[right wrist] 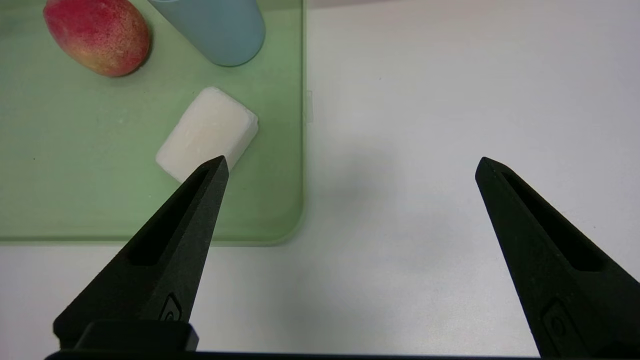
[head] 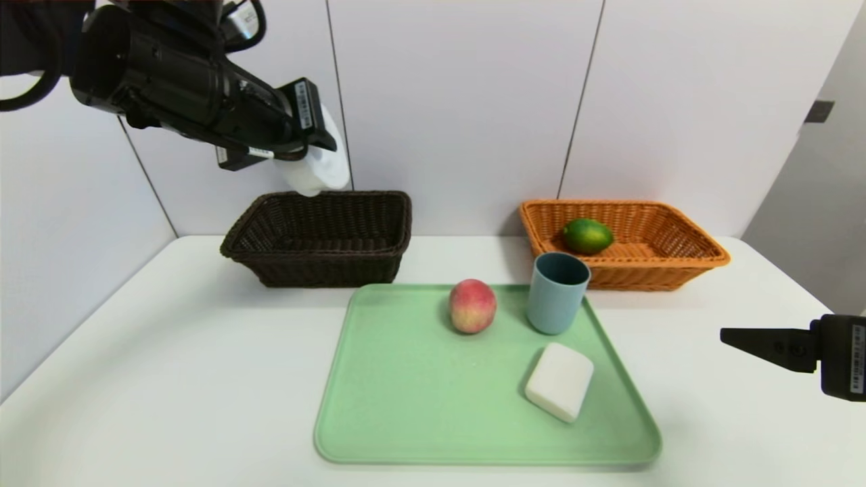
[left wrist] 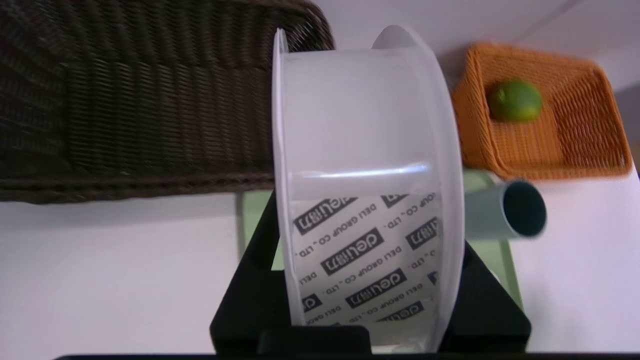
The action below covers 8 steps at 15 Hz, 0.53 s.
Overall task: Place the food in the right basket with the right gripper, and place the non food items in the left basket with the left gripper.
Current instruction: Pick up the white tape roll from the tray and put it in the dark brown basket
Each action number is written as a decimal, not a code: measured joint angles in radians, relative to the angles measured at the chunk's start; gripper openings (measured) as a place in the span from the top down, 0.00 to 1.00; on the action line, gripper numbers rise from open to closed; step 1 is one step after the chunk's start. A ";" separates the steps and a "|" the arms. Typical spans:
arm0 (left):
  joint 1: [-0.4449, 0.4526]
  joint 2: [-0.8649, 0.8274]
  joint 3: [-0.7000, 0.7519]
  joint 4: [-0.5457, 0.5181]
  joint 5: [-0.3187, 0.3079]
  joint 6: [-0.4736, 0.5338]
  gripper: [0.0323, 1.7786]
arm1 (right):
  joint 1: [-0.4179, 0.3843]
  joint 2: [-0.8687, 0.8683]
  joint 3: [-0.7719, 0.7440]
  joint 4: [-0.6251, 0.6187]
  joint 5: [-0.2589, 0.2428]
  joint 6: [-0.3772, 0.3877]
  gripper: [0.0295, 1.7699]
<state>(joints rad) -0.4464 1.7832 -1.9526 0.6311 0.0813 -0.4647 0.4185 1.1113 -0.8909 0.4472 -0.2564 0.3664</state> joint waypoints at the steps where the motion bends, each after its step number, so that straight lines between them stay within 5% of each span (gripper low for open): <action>1: 0.049 0.011 -0.003 -0.021 -0.001 0.001 0.68 | 0.000 0.001 0.000 0.000 0.001 0.000 0.04; 8: 0.250 0.206 -0.006 -0.106 -0.004 -0.034 0.68 | -0.009 0.008 0.001 -0.003 0.003 0.007 0.03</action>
<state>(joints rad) -0.1966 1.9891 -1.9585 0.5253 0.0774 -0.4983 0.4098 1.1194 -0.8898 0.4445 -0.2530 0.3738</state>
